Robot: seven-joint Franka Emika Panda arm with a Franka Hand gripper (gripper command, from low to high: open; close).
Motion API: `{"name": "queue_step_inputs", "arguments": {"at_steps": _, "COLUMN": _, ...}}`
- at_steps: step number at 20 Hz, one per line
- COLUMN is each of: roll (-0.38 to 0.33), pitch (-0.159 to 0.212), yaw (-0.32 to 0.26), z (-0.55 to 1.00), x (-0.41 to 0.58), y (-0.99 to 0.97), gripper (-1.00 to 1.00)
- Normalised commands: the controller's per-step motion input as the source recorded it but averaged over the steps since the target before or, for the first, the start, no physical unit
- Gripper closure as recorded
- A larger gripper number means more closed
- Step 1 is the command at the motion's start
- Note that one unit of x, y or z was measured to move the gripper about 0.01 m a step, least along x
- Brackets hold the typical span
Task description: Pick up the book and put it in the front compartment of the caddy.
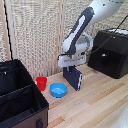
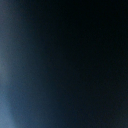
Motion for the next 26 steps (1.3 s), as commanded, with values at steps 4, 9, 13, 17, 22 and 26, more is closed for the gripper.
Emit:
{"name": "queue_step_inputs", "arguments": {"at_steps": 4, "roll": -0.051, "pitch": 0.092, "yaw": -0.311, "z": 0.74, "x": 0.098, "y": -0.06, "gripper": 1.0}}
{"name": "queue_step_inputs", "arguments": {"at_steps": 9, "roll": -0.071, "pitch": 0.005, "yaw": -0.304, "z": 0.92, "x": 0.11, "y": 0.02, "gripper": 1.0}}
{"name": "queue_step_inputs", "arguments": {"at_steps": 13, "roll": 0.011, "pitch": -0.005, "yaw": -0.339, "z": 0.79, "x": -0.011, "y": 0.0, "gripper": 1.0}}
{"name": "queue_step_inputs", "arguments": {"at_steps": 17, "roll": 0.04, "pitch": -0.02, "yaw": -0.331, "z": 0.77, "x": -0.054, "y": 0.0, "gripper": 1.0}}
{"name": "queue_step_inputs", "arguments": {"at_steps": 22, "roll": 0.08, "pitch": -0.027, "yaw": -0.255, "z": 0.72, "x": -0.116, "y": 0.09, "gripper": 1.0}}
{"name": "queue_step_inputs", "arguments": {"at_steps": 26, "roll": 0.104, "pitch": -0.007, "yaw": -0.195, "z": 0.61, "x": -0.134, "y": 0.22, "gripper": 1.0}}
